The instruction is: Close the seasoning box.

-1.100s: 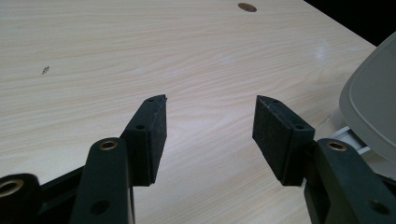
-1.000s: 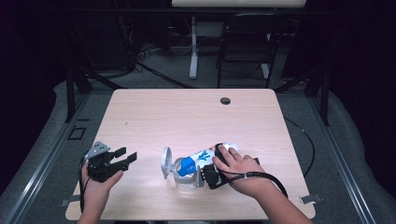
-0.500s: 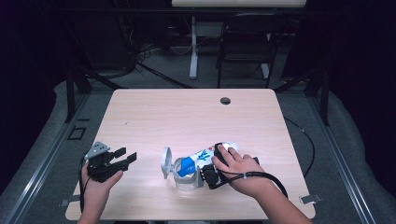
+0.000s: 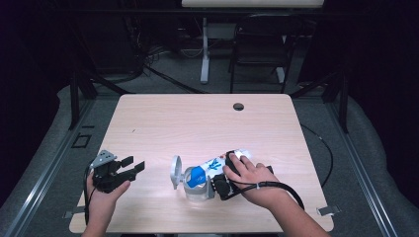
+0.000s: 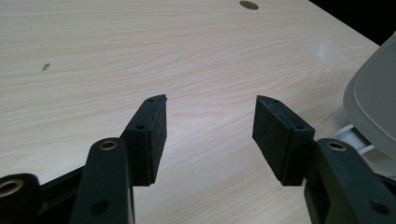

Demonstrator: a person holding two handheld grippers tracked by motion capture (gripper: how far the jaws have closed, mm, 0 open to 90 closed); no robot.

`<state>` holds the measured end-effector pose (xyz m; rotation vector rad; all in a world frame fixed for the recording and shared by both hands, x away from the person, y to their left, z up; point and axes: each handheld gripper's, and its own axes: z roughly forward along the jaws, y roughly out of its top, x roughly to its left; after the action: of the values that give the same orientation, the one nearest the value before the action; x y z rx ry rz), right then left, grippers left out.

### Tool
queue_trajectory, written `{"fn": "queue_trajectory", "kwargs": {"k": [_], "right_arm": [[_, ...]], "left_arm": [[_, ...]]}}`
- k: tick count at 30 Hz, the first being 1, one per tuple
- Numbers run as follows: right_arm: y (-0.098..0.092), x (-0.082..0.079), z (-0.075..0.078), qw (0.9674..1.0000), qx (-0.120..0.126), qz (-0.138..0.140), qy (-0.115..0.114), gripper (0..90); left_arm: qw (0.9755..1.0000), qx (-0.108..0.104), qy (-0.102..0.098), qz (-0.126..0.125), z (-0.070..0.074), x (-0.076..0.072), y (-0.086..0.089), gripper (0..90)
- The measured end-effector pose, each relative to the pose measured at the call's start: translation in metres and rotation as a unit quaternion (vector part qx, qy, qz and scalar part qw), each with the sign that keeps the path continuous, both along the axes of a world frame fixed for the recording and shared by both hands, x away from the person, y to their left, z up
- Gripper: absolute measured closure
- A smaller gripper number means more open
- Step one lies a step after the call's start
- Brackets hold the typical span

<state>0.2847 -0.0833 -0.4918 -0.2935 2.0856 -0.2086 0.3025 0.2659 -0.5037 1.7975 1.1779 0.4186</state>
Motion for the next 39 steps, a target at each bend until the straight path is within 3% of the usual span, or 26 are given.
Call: {"fn": "queue_trajectory", "kwargs": {"k": [39], "right_arm": [[0.0018,0.0016,0.002,0.9999,-0.014,0.006,0.002,43.3]], "left_arm": [[1.0,-0.001,0.004,0.002,-0.0023,0.0011,0.0012,45.3]]}}
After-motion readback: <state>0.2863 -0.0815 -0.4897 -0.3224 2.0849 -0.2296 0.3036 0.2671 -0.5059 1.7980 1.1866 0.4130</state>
